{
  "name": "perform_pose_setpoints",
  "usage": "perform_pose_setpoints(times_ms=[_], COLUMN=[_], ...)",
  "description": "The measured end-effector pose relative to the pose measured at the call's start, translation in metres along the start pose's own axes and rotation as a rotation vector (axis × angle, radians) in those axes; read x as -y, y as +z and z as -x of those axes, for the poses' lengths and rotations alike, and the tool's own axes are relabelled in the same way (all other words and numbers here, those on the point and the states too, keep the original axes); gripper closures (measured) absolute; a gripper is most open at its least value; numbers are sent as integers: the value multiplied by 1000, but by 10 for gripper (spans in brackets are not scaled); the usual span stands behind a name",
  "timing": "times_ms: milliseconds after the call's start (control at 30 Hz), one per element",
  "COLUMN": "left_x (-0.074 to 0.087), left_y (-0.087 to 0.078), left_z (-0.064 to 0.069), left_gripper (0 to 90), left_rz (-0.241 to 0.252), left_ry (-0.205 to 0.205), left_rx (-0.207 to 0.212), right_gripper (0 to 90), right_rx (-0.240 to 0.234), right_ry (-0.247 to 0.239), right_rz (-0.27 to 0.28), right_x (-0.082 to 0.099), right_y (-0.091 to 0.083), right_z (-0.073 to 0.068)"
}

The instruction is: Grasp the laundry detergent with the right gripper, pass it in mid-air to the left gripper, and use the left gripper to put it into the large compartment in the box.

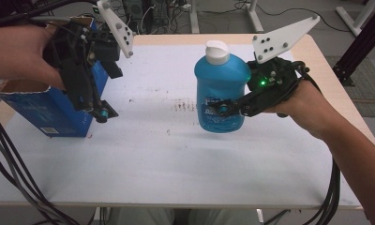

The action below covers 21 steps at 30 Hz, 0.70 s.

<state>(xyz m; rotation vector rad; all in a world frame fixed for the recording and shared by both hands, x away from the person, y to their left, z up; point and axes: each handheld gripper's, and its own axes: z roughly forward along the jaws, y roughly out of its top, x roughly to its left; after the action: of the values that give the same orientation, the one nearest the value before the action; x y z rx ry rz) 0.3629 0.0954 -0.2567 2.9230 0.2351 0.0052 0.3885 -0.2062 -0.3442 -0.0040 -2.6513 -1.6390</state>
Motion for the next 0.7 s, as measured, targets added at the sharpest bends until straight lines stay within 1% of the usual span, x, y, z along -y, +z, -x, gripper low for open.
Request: perform_pose_setpoints(times_ms=[67, 200, 267, 300, 333, 367, 400, 433, 467, 533, 567, 633, 700], left_x=[-6, -12, -16, -19, -23, -23, -28, -28, -33, -38, -38, -43, -47], left_y=[-1, -1, -1, -1, -2, -2, -3, -3, -4, -4, -4, -4, -5], left_z=[-1, -2, -2, -2, -2, -2, -3, -3, -3, -3, -3, -3, -3], left_gripper=[35, 35, 35, 35, 35, 35, 35, 35, 35, 35, 35, 35, 35], left_rz=[-5, -3, -12, -13, -14, -14, -9, -9, -5, -2, -2, 2, 7], left_ry=[13, 21, 31, 32, 44, 44, 49, 49, 58, 67, 67, 72, 79], left_rx=[3, 8, 12, 12, 14, 14, 15, 15, 16, 20, 20, 20, 23], right_gripper=[446, 446, 447, 446, 446, 446, 446, 446, 447, 447, 447, 447, 447], right_rx=[-9, -15, -23, -34, -40, -45, -50, -50, -57, -62, -62, -66, -67], right_ry=[-5, -6, -11, -14, -17, -18, -18, -18, -19, -20, -20, -25, -25], right_rz=[5, 9, 0, -14, -19, -27, -31, -31, -31, -30, -30, -35, -35], right_x=[-3, -3, -3, -2, -1, -1, -1, -1, -1, -1, -1, -3, -4], right_y=[6, 13, 18, 24, 27, 30, 33, 33, 38, 42, 42, 48, 50], right_z=[3, 5, 5, 5, 5, 5, 5, 5, 4, 4, 4, 4, 3])
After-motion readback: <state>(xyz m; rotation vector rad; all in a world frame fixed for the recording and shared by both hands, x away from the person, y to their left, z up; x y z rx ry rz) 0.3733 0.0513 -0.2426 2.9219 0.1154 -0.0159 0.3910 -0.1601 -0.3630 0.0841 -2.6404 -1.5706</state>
